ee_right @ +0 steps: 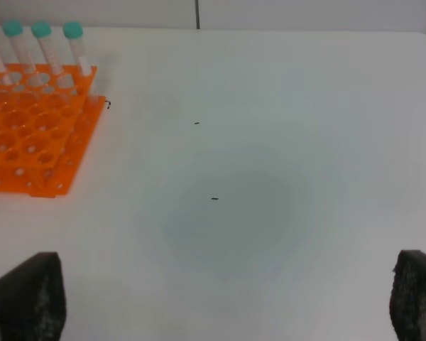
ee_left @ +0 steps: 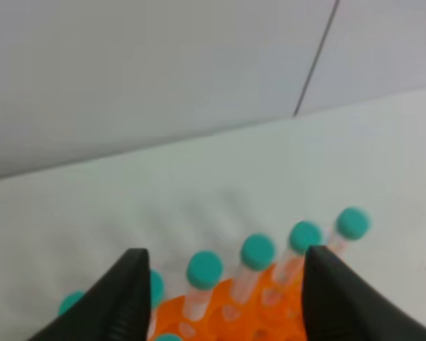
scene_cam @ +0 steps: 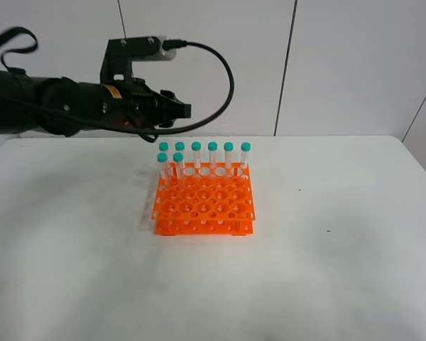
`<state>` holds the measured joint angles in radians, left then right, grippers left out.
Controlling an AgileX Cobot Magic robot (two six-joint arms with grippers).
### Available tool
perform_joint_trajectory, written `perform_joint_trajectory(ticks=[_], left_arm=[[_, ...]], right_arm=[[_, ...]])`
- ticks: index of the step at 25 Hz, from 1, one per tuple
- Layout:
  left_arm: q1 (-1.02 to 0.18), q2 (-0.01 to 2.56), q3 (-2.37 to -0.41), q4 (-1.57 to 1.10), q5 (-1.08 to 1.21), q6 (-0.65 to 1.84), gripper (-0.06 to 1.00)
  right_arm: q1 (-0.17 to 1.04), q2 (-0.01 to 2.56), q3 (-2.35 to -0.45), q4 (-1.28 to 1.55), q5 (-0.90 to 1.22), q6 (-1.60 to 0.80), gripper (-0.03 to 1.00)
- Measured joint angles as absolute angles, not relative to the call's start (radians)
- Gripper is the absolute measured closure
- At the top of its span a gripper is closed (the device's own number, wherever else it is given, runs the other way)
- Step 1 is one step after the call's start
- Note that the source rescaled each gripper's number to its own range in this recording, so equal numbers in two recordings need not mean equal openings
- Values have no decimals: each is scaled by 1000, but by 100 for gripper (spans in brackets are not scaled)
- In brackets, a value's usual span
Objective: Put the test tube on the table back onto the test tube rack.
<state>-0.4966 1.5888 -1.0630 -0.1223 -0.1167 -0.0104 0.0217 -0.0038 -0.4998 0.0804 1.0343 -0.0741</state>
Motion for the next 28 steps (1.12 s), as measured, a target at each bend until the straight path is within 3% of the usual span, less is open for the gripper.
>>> perform_joint_trajectory(ticks=[3,6,11,20,28], left_arm=[[-497,1509,-1063,-122,37,-10,5],[-497,1464,-1066,-122,266,-10,-3],[-497,1462,-1088,-126,611,-10,-6],[-466,1603,-1166,-98,850,-10,-6],[-279,1612,-1198,-41,971,-10,-6]], right_arm=[[22,-4,-500,80,1034,-74,-3],[22,-4,-500,80,1034,-74,-3],[22,-4,-500,80,1034,-74,-3],[22,-4,-500,80,1034,-74,-3],[22,-4,-500,80,1034,-74,-3]])
